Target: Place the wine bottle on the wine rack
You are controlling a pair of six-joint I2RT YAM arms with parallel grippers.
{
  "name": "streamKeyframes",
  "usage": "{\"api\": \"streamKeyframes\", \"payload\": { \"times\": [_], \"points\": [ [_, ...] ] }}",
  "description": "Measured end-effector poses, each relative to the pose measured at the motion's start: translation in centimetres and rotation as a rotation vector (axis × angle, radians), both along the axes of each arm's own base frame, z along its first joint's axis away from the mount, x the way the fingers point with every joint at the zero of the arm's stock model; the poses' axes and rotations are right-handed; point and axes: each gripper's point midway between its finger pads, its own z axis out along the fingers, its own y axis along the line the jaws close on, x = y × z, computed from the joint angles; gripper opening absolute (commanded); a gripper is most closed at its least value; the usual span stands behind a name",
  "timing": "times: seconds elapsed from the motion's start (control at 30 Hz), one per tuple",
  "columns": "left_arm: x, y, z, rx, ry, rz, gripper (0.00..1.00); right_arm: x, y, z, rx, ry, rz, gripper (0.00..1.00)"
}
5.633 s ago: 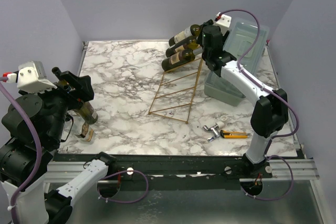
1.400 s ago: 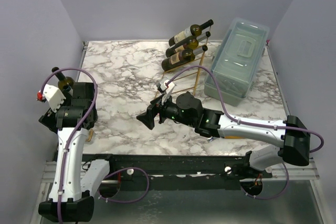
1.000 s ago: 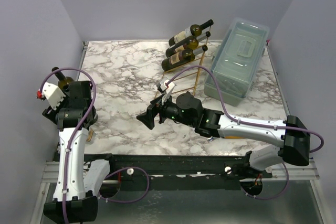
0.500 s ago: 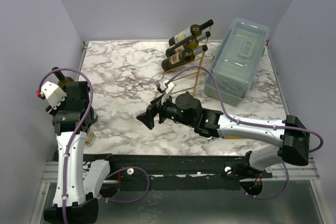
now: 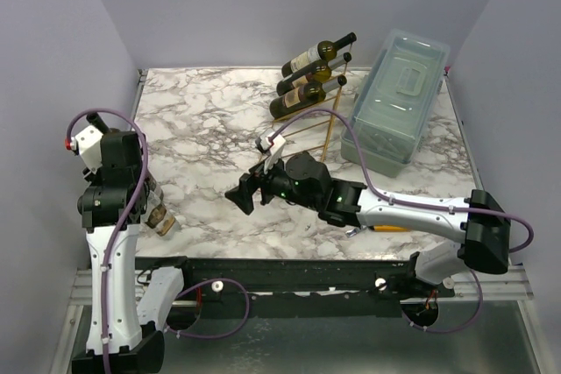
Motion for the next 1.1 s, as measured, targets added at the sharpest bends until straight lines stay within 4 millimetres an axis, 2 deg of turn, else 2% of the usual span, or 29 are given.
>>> {"api": "streamKeyframes", "payload": {
  "times": [0.37, 0.47, 0.5, 0.57, 0.8, 0.93, 1.1],
  "points": [
    [3.5, -5.1, 1.5, -0.127, -0.004, -0.37, 0.0, 2.1, 0.9, 0.5, 0.017, 0.034, 0.004, 1.0],
    [4.5, -6.8, 1.9, -0.166, -0.012, -0.486, 0.0, 2.6, 1.6, 0.4, 0.026, 0.058, 0.039, 1.0],
    [4.7, -7.4, 2.0, -0.18, -0.014, -0.521, 0.0, 2.6, 2.2, 1.1, 0.042, 0.061, 0.064, 1.0],
    [5.2, -8.5, 2.1, -0.205, -0.019, -0.591, 0.0, 3.1, 2.5, 0.3, 0.03, 0.071, 0.071, 1.0],
    [6.3, -12.1, 1.8, -0.304, -0.009, -0.814, 0.0, 1.8, 5.4, 1.8, 0.051, 0.047, 0.227, 1.0],
    [6.2, -13.2, 1.8, -0.333, -0.011, -0.882, 0.0, 1.6, 6.5, 2.1, 0.046, 0.012, 0.285, 1.0],
    [6.1, -14.0, 2.0, -0.342, -0.015, -0.929, 0.0, 1.6, 7.2, 1.6, 0.024, -0.006, 0.318, 1.0]
  ]
}}
